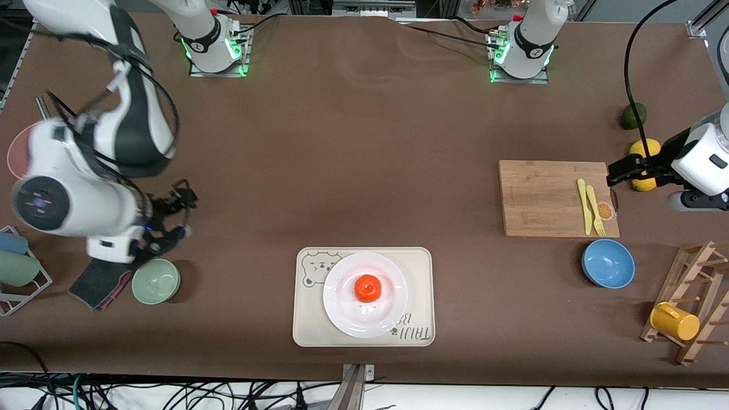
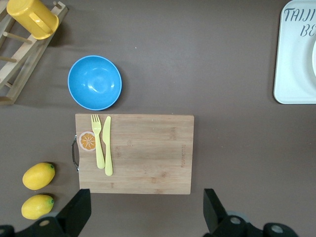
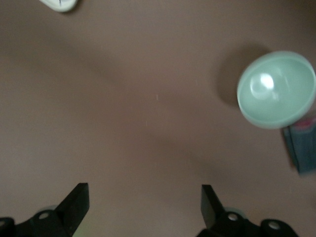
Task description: Place orange and plate with both arms
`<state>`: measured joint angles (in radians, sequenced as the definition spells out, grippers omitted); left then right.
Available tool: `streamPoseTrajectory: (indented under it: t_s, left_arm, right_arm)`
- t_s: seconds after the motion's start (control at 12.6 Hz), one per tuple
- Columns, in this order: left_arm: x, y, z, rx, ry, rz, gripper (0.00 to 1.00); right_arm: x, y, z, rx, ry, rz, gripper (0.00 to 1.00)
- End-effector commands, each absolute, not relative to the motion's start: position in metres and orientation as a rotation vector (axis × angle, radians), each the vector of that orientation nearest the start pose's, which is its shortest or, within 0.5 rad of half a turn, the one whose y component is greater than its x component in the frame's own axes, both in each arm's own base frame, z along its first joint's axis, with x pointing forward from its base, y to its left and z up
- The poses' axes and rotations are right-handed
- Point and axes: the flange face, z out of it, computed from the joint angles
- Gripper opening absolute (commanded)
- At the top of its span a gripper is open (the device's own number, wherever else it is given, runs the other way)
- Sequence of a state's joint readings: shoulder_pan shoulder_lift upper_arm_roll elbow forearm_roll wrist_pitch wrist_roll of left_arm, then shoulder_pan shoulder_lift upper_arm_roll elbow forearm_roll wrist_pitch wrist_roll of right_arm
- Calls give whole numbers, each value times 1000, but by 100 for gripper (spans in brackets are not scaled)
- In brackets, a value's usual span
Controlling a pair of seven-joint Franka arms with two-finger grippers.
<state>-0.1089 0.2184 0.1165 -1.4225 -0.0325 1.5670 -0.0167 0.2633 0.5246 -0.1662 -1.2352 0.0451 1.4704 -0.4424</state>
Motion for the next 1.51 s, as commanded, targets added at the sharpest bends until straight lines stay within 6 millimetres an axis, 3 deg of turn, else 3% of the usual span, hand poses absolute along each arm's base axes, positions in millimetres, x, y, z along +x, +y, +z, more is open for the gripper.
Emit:
streamPoseTrajectory:
  t_s: [0.0, 0.08, 0.16, 0.48, 0.56, 0.63, 0.71, 0.87, 1.11, 1.35, 1.43]
  left_arm:
    - [616, -5, 570, -3166, -16, 104, 100]
    - [616, -5, 570, -3166, -16, 104, 100]
    - [616, -4, 570, -3166, -16, 104, 100]
    - [616, -5, 570, -3165, -21, 104, 100]
    - [616, -4, 570, -3166, -19, 104, 100]
    - [616, -4, 570, -3166, -19, 104, 100]
    - [616, -5, 570, -3166, -17, 104, 100]
    - [616, -4, 570, -3166, -17, 104, 100]
    - [616, -4, 570, -3166, -19, 104, 100]
    - [616, -4, 570, -3166, -19, 104, 100]
    - [616, -4, 570, -3166, -19, 104, 100]
  right_arm:
    - [627, 72, 506, -3059, -565, 564, 100]
    - [615, 73, 525, -3091, -464, 587, 100]
    - [605, 72, 530, -3098, -393, 650, 100]
    - [602, 70, 539, -3136, -400, 534, 100]
    - [585, 52, 531, -3128, -382, 431, 100]
    - [569, 26, 536, -3118, -359, 321, 100]
    - [565, -6, 542, -3119, -292, 276, 100]
    - [555, -17, 572, -3139, -272, 188, 100]
    - [550, -15, 578, -3145, -255, 213, 100]
    - [551, -2, 586, -3126, -41, 158, 100]
    - [553, -3, 587, -3138, -46, 147, 100]
